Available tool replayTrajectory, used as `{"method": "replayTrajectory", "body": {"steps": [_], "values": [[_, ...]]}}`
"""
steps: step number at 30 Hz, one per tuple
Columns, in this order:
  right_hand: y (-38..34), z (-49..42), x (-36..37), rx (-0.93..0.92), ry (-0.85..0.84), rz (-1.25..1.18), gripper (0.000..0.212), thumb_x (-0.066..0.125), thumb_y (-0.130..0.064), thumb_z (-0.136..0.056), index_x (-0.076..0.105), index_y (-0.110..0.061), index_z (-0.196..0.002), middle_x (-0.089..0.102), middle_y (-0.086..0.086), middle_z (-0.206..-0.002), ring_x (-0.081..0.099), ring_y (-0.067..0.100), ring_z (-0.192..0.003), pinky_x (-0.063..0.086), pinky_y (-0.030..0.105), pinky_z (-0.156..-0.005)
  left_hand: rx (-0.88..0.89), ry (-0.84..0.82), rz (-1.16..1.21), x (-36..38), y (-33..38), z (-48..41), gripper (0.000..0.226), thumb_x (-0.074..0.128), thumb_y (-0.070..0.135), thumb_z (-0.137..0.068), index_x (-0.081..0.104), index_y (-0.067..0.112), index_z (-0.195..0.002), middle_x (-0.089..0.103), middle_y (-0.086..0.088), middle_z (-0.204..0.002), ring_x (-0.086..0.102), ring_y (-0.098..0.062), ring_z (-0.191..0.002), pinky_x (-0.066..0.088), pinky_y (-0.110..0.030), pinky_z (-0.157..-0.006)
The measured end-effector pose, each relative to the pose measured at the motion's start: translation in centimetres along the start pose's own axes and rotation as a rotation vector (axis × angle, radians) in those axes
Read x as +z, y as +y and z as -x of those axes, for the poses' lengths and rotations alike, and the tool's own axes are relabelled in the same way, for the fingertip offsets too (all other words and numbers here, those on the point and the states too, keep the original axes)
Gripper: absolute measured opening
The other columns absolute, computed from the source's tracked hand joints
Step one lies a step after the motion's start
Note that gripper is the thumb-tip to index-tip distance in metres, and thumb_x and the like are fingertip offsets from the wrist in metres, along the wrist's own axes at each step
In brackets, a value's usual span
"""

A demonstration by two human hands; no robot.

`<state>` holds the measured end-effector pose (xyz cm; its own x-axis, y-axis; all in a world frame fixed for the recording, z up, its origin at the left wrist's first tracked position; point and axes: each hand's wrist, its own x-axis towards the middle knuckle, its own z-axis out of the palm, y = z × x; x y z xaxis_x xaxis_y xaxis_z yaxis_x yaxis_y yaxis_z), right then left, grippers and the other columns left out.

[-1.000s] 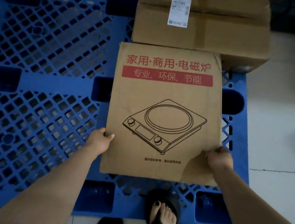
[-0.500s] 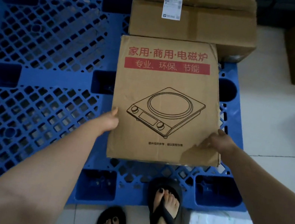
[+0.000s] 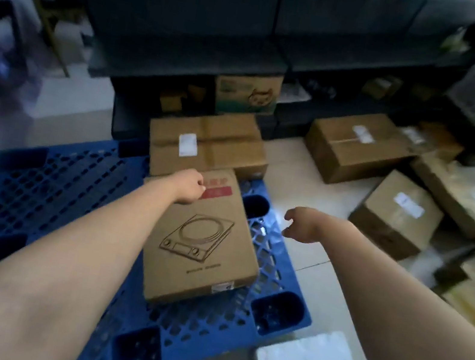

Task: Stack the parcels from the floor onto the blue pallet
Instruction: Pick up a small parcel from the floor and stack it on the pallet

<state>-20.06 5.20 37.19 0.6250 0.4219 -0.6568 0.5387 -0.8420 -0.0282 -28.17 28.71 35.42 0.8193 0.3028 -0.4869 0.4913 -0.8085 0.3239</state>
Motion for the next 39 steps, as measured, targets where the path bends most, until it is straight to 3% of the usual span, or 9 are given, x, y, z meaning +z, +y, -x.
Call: {"method": "replayTrajectory", "body": {"steps": [8,15,17,20,23,28,32,36,39], "values": [[15.2,24.0,-7.3,0.302,-0.061,-0.130,0.059,0.065,-0.037,-0.083,0.048,-0.016,-0.136,0.054,0.010,-0.133,0.057,0.030,-0.111,0.048,0.045,-0.099,0.291,0.161,-0.189,-8.7,23.5,16.0,0.037,0.049,0.032,-0.095,0.060,0.007,-0.118,0.059,-0.012,-0.124,0.056,-0.028,-0.111,0.043,-0.034,-0.091],[31.3,41.7,-1.7,0.441,0.105,-0.272,0.030,0.061,-0.032,-0.086,0.057,-0.012,-0.109,0.064,0.005,-0.093,0.064,0.018,-0.071,0.048,0.026,-0.051,0.351,0.082,-0.301,-2.3,40.0,27.4,0.035,0.054,0.033,-0.092,0.060,0.009,-0.116,0.059,-0.007,-0.117,0.056,-0.023,-0.099,0.046,-0.035,-0.088],[34.9,46.2,-1.3,0.433,0.217,-0.217,0.036,0.058,-0.028,-0.089,0.056,-0.006,-0.118,0.060,0.005,-0.093,0.059,0.020,-0.074,0.046,0.026,-0.055,0.349,0.080,-0.364,-0.7,44.0,30.1,0.032,0.055,0.032,-0.089,0.058,0.011,-0.114,0.058,-0.007,-0.120,0.055,-0.023,-0.098,0.047,-0.035,-0.088],[38.9,50.9,-1.2,0.411,0.358,-0.213,0.046,0.055,-0.026,-0.093,0.051,-0.003,-0.132,0.057,0.011,-0.120,0.058,0.028,-0.103,0.048,0.034,-0.085,0.400,0.118,-0.380,0.5,49.6,33.5,0.034,0.056,0.033,-0.088,0.057,0.016,-0.117,0.057,-0.005,-0.119,0.056,-0.022,-0.100,0.047,-0.034,-0.085],[41.6,53.4,-0.9,0.413,0.456,-0.241,0.046,0.055,-0.027,-0.093,0.051,-0.006,-0.134,0.053,0.012,-0.135,0.052,0.029,-0.121,0.044,0.035,-0.099,0.471,0.189,-0.315,0.2,54.5,35.6,0.029,0.057,0.030,-0.086,0.058,0.020,-0.114,0.059,-0.001,-0.109,0.058,-0.020,-0.095,0.051,-0.035,-0.082],[46.2,54.6,0.5,0.502,0.276,-0.371,0.023,0.060,-0.028,-0.090,0.057,-0.008,-0.102,0.058,0.006,-0.086,0.060,0.020,-0.068,0.042,0.019,-0.045,0.553,0.181,-0.297,0.2,60.9,36.3,0.023,0.058,0.026,-0.088,0.060,0.018,-0.110,0.059,-0.001,-0.100,0.056,-0.017,-0.089,0.045,-0.029,-0.073],[50.4,54.7,1.7,0.636,0.199,-0.399,0.037,0.063,-0.036,-0.086,0.059,-0.006,-0.106,0.057,0.009,-0.084,0.062,0.025,-0.066,0.045,0.023,-0.049,0.558,0.126,-0.337,1.1,64.3,34.6,0.030,0.059,0.024,-0.087,0.058,0.017,-0.117,0.059,-0.002,-0.108,0.057,-0.019,-0.096,0.047,-0.030,-0.078],[54.1,53.0,2.4,0.697,0.184,-0.413,0.030,0.064,-0.035,-0.084,0.050,-0.011,-0.073,0.058,0.010,-0.087,0.062,0.026,-0.066,0.054,0.033,-0.064,0.590,0.106,-0.403,2.7,68.2,31.2,0.031,0.058,0.022,-0.087,0.057,0.017,-0.117,0.060,-0.005,-0.112,0.058,-0.023,-0.101,0.051,-0.037,-0.091],[56.4,51.1,3.0,0.682,0.181,-0.435,0.028,0.062,-0.038,-0.085,0.053,-0.012,-0.089,0.062,0.005,-0.097,0.068,0.025,-0.074,0.054,0.032,-0.064,0.653,0.060,-0.448,4.5,71.8,28.8,0.031,0.057,0.025,-0.088,0.058,0.015,-0.117,0.060,-0.006,-0.114,0.058,-0.024,-0.103,0.050,-0.036,-0.092]]}}
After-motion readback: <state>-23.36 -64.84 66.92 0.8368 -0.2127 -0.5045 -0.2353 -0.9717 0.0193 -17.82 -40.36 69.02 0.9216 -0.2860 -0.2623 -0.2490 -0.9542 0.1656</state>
